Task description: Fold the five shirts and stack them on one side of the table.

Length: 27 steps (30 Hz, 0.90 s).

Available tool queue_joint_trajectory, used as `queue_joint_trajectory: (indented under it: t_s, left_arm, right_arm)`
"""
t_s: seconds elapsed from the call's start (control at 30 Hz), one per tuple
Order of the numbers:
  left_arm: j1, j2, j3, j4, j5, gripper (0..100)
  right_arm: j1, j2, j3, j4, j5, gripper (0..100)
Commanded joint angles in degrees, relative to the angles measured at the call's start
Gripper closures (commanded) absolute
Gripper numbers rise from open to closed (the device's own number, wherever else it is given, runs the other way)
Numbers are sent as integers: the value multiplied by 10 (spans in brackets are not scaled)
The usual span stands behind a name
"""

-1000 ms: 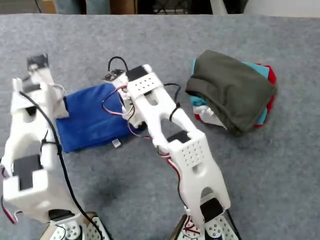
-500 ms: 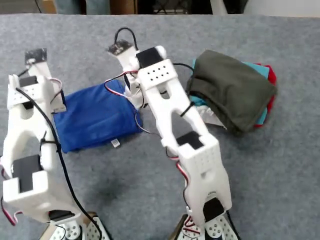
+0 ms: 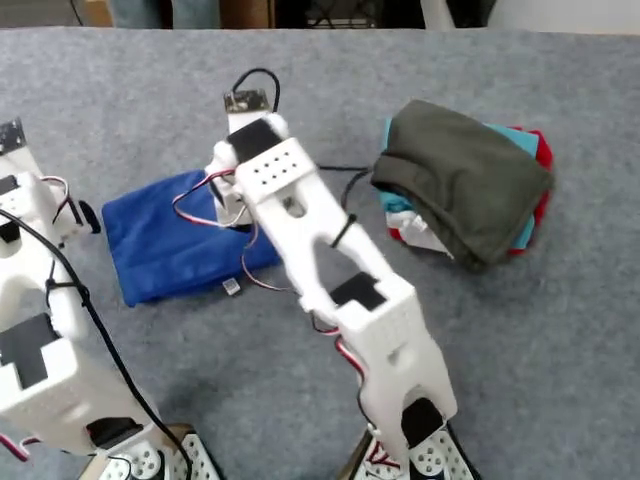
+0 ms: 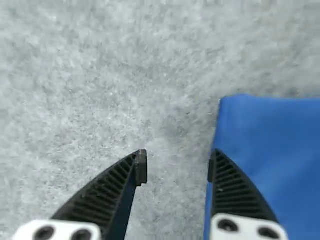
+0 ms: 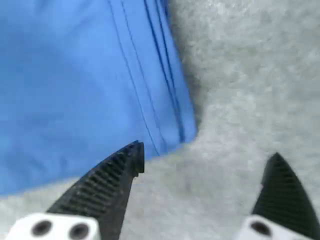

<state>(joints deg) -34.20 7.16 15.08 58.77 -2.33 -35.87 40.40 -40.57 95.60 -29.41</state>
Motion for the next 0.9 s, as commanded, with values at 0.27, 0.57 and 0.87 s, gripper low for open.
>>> queue_joint_trajectory:
  t_s: [0.27,0.57,0.87]
  left_arm:
    - [-22,23,-7,-11,-1,780]
    - [-27,24,-3,-28,-3,780]
    - [-27,23,-2,-27,-2,780]
  right_arm:
    - [-31,194,-255,-14,-134,599]
    - [-32,324,-387,37,-185,632]
    - [-28,359,-406,55,-132,984]
